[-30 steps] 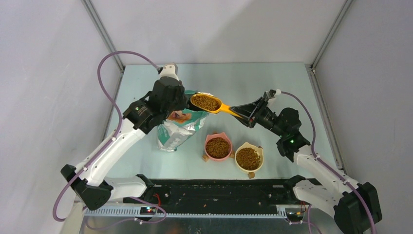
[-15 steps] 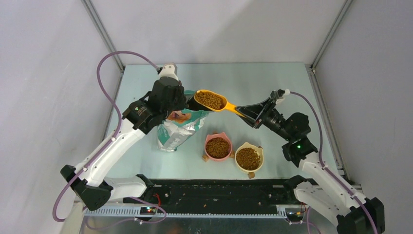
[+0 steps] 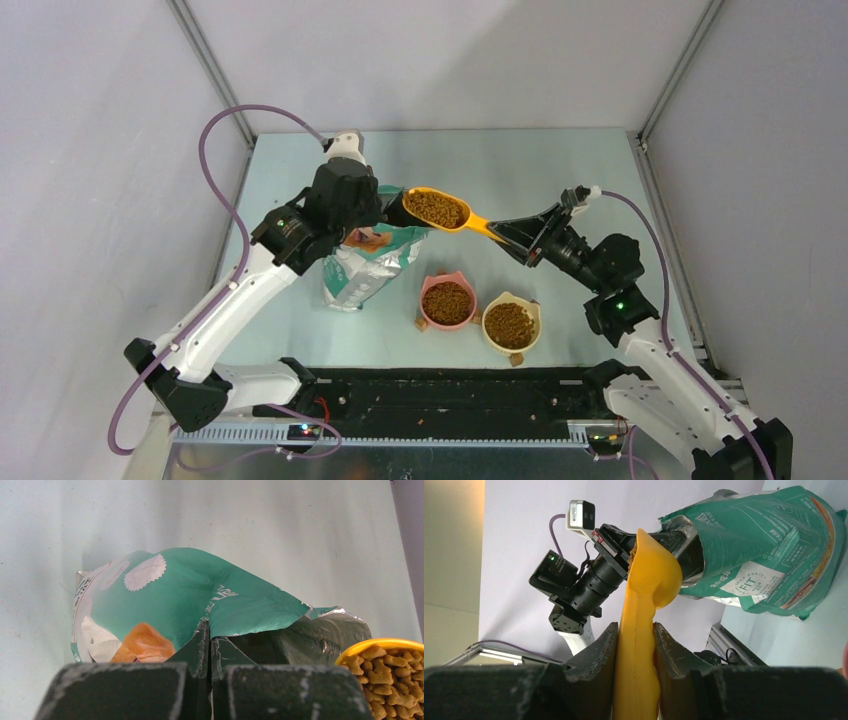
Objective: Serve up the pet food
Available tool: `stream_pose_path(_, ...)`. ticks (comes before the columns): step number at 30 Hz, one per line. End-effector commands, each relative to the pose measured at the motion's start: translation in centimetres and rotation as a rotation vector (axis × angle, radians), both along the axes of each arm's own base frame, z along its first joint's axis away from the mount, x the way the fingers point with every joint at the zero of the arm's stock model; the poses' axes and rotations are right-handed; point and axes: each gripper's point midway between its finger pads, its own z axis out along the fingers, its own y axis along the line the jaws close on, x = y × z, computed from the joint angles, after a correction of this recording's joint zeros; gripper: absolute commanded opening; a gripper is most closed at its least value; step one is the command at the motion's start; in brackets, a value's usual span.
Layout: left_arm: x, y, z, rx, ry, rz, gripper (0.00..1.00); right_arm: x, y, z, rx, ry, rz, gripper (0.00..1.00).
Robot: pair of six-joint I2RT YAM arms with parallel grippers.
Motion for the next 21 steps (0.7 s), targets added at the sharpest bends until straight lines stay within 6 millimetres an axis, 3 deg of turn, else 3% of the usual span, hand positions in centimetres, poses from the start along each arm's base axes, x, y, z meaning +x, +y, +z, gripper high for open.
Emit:
stream_pose_path(1,-0.51,1.28,0.54,0.014,-0.020,0.023,0.00,-1.03,-0.42,1.69,0.006,-0.086,0.001,0.00)
stream_pose_path(8,-0.48,1.27,0.51,0.017,-0.020,0.022,0.00,-0.99,-0.47,0.84,-0.033,-0.085,-0.005,0.00)
stream_pose_path(21,-0.56,1.22,0.60,0.012,-0.021,0.019,0.00,-1.39,-0.84,1.04,-0.009,-0.113,-0.007,0.00)
